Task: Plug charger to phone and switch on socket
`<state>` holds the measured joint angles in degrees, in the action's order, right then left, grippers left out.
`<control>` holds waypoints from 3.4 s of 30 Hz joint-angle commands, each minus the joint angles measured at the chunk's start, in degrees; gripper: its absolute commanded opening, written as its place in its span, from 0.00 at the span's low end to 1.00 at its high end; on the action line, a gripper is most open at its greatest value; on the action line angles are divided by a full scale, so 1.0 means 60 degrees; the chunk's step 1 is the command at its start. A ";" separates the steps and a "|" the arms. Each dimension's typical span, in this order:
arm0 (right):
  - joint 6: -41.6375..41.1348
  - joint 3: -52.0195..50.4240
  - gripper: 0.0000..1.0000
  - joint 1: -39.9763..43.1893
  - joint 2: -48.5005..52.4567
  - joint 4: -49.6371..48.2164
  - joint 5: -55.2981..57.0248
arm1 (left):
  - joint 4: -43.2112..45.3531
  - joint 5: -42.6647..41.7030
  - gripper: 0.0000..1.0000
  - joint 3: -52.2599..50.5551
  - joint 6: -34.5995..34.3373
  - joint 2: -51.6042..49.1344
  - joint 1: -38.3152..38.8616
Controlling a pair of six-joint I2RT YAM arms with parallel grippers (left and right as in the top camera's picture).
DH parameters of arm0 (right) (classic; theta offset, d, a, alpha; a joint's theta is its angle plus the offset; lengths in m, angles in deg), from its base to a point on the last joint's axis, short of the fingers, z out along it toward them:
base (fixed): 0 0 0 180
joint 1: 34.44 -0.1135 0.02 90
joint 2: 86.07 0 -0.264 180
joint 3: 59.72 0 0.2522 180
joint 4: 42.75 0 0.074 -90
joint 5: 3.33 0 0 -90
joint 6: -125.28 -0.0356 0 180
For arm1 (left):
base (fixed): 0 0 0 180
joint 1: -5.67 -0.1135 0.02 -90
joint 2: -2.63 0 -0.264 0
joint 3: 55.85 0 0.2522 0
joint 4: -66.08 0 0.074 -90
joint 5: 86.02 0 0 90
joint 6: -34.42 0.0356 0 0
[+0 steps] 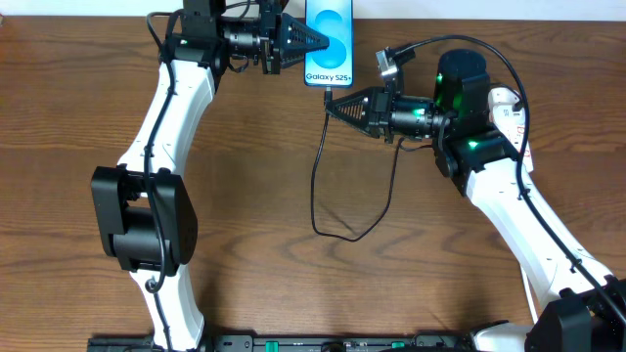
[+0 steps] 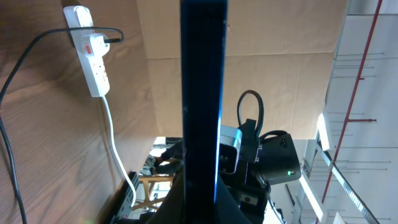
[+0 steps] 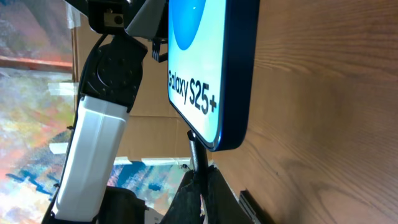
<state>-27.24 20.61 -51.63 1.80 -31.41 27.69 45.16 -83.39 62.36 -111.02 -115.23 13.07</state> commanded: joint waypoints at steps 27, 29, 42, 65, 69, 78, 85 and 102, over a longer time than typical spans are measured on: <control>-0.0721 0.0040 0.01 -0.0044 0.0026 -0.0208 0.0743 | 0.0069 -0.0441 0.07 0.0149 0.0200 0.0251 0.0007; -0.0729 0.0040 0.01 -0.0044 0.0026 -0.0208 0.0747 | 0.0069 -0.0441 0.07 0.0149 0.0204 0.0251 0.0004; -0.1144 0.0040 0.01 -0.0044 0.0026 -0.0211 0.1031 | 0.0069 -0.0441 0.07 0.0149 0.0204 0.0251 0.0007; -0.1071 0.0040 0.05 0.0000 0.0026 -0.0743 0.1701 | 0.0069 -0.0444 0.07 0.0149 0.0200 0.0251 0.0007; -0.0940 0.0040 0.04 0.0000 0.0026 -0.0747 0.1778 | 0.0069 -0.0441 0.07 0.0149 0.0200 0.0251 0.0007; -0.0776 0.0040 0.24 0.0000 0.0026 -0.0739 0.1701 | 0.0069 -0.0444 0.07 0.0149 0.0200 0.0251 0.0011; -0.0780 0.0040 0.65 -0.0007 0.0026 -0.0452 0.1483 | 0.0069 -0.0441 0.07 0.0146 0.0229 0.0251 0.0004; 0.1045 0.0040 0.99 0.0656 0.0026 0.0725 0.0718 | 0.0066 -0.0444 0.08 -0.0750 0.3756 0.0251 0.0011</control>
<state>-26.87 20.61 -48.92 1.82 -29.13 32.39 45.29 -83.63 61.13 -94.74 -115.21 12.96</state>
